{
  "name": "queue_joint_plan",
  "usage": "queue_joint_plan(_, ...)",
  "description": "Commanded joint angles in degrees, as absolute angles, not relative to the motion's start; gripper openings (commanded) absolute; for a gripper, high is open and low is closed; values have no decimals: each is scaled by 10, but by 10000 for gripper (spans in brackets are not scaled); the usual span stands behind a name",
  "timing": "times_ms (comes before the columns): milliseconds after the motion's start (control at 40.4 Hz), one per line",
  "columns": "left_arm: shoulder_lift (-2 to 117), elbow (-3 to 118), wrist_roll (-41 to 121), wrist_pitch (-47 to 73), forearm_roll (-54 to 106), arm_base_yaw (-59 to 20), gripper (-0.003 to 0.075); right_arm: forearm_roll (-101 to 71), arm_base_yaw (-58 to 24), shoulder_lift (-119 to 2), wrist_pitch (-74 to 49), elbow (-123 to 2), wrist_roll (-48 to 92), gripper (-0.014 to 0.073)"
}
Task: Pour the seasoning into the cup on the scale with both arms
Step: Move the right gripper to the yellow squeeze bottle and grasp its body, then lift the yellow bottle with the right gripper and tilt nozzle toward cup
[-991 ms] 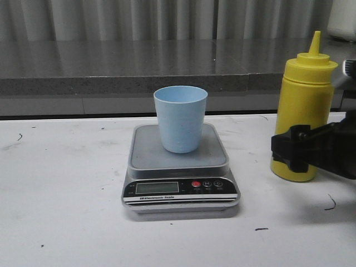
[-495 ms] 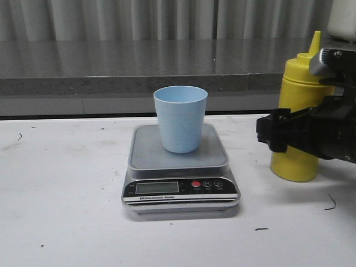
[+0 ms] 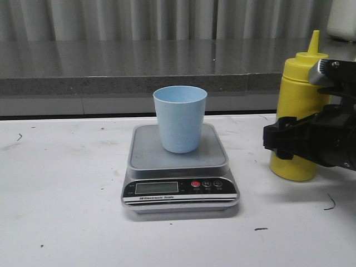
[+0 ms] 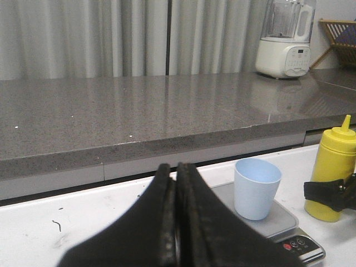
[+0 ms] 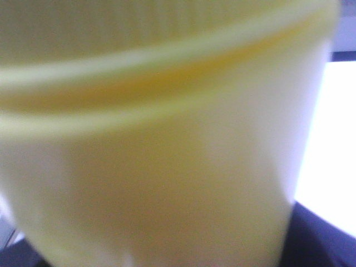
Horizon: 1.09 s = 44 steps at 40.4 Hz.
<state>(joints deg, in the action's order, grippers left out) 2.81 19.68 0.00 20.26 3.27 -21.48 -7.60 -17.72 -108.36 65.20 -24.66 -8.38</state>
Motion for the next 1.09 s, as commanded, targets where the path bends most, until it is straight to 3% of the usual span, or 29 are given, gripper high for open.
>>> queue_joint_plan(0, 35, 212, -7, 153, 39, -214, -20, -77, -174, -1061, 737, -256, -84, 200)
queue_joint_plan(124, 35, 212, -7, 153, 39, -214, -20, -77, -174, -1055, 737, -256, -69, 117)
queue_joint_plan(446, 35, 212, -7, 153, 39, -214, -20, -77, -174, -947, 716, -265, 127, 118)
queue_joint_plan(892, 35, 212, -7, 153, 39, -214, -20, -70, -174, -908, 458, -421, 474, 118)
queue_joint_plan(1065, 35, 212, -7, 153, 39, -214, -20, -70, -174, -910, 419, -468, 587, 118)
